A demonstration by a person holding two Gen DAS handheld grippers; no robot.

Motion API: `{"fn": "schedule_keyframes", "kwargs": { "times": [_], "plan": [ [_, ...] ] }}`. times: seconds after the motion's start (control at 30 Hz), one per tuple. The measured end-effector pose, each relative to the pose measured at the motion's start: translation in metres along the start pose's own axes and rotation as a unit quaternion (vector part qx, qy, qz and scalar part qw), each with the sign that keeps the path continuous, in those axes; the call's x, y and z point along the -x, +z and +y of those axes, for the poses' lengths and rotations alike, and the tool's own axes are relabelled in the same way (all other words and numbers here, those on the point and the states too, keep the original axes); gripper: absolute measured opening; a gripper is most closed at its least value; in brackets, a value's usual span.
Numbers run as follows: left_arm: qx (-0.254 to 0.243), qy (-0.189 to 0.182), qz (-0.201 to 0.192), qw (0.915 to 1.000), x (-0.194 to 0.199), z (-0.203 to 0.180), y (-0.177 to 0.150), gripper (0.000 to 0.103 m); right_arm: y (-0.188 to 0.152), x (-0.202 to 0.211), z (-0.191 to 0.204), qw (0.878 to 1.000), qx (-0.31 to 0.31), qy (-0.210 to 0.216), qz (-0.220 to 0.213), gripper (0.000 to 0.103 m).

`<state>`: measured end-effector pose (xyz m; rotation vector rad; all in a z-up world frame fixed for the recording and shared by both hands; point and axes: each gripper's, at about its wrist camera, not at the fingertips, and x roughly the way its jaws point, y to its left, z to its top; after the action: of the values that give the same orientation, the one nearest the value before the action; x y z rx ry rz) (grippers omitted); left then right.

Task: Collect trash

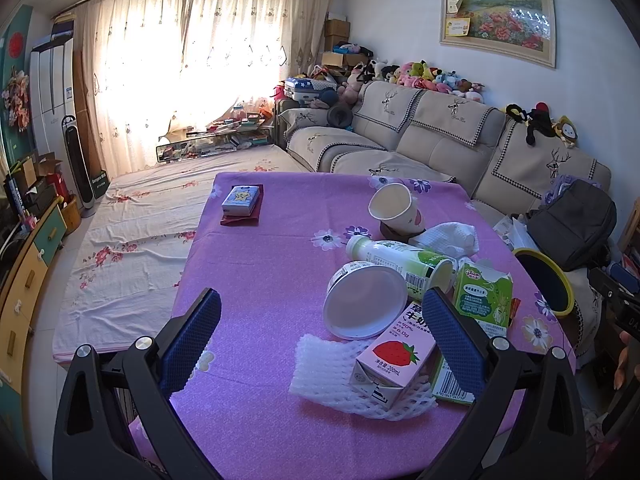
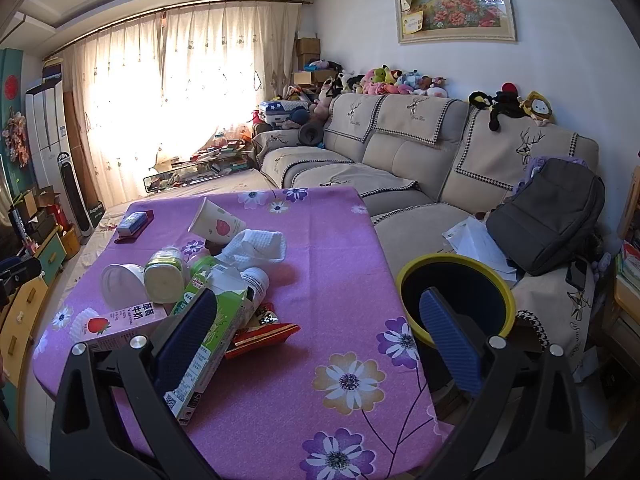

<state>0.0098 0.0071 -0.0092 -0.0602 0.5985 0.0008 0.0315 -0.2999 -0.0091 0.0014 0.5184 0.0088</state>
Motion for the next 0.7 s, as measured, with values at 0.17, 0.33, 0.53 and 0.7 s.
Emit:
{"fn": "schedule_keyframes", "kwargs": {
  "times": [0.17,0.33,0.53,0.7],
  "plan": [
    [0.001,0.000,0.001,1.0000,-0.001,0.000,0.000,0.099,0.000,0.000,0.000,1.000,0.000,0.000,0.000,0.097],
    [-0.001,0.000,0.001,1.0000,-0.002,0.000,-0.001,0.099,0.001,-0.004,0.000,1.000,0.002,-0.002,0.005,0.097],
    [-0.007,-0.001,-0.005,1.0000,-0.012,0.003,0.008,0.099,0.014,-0.023,0.005,1.000,0.016,0.003,0.017,0.097],
    [-0.010,0.006,-0.013,0.9998,-0.038,0.008,0.029,0.099,0.044,-0.055,0.024,0.998,0.046,0.040,0.029,0.097]
  ]
}}
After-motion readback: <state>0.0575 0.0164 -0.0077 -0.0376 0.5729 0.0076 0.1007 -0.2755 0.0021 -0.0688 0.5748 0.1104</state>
